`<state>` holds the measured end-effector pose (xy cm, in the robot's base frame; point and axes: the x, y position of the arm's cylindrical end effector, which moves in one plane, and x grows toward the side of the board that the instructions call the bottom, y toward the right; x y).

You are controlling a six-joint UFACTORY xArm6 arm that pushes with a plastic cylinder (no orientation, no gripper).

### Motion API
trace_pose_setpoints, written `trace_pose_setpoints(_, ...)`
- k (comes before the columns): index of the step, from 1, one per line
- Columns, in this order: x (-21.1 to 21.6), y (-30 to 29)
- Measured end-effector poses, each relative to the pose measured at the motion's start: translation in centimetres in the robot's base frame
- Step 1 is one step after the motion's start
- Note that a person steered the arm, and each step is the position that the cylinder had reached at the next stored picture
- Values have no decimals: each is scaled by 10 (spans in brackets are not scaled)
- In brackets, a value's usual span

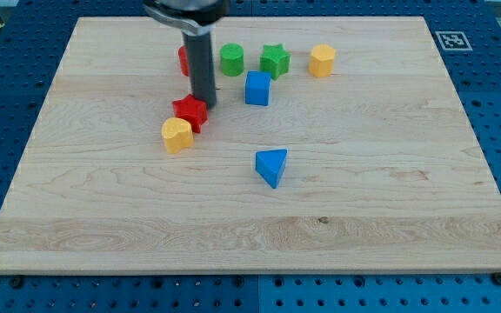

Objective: Move red circle a bit down

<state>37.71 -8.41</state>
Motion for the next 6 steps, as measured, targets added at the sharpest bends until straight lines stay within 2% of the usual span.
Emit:
trace_pose_setpoints(1, -42, -50)
trace_pose_setpoints(2, -105, -50)
trace_pose_setpoints(3, -124, -38)
trace_pose_setpoints(4, -110, -29)
trace_pose_setpoints(6, -35, -17)
